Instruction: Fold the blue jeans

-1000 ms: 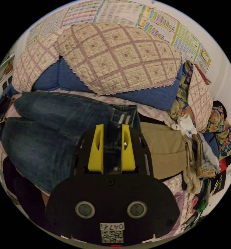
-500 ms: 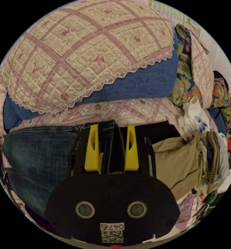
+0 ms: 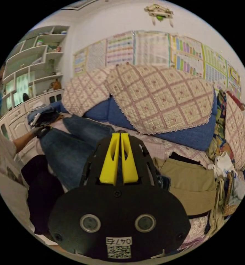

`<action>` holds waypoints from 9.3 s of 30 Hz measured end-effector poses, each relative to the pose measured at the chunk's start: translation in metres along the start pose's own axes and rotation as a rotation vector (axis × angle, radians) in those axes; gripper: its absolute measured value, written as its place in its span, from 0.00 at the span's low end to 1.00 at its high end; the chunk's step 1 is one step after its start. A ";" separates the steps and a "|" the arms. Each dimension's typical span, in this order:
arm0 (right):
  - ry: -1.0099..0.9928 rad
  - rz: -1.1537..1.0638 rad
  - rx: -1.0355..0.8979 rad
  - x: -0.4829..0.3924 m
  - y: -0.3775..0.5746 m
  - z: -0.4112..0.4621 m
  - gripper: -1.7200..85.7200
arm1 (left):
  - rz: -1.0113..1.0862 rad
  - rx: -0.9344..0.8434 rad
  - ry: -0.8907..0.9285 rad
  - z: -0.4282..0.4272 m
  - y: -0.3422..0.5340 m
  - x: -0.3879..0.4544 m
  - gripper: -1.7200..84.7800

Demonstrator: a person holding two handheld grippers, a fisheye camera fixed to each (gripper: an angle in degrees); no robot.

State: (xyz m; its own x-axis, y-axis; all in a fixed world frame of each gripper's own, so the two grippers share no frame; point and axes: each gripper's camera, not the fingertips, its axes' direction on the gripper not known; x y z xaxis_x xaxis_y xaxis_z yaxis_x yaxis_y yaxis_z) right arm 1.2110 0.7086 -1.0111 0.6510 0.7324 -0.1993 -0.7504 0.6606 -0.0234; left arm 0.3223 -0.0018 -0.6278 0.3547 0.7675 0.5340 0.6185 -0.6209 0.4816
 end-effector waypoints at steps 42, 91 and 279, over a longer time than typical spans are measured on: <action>0.206 0.302 -0.214 0.117 0.158 -0.203 0.01 | -0.333 0.010 0.624 0.115 0.194 -0.092 0.01; 0.297 0.453 -0.107 0.027 0.230 -0.075 0.10 | -0.381 -0.092 0.831 0.194 0.455 -0.025 0.07; -0.282 0.480 -0.330 -0.561 0.334 0.350 0.10 | 0.468 0.023 0.531 -0.434 0.183 0.092 0.11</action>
State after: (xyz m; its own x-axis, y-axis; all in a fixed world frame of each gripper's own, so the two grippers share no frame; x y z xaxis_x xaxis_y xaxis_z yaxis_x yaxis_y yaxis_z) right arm 0.6348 0.5759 -0.5645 0.2052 0.9787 0.0019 -0.9322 0.1960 -0.3044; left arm 0.1637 -0.1140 -0.1886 0.2010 0.2359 0.9508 0.5014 -0.8586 0.1071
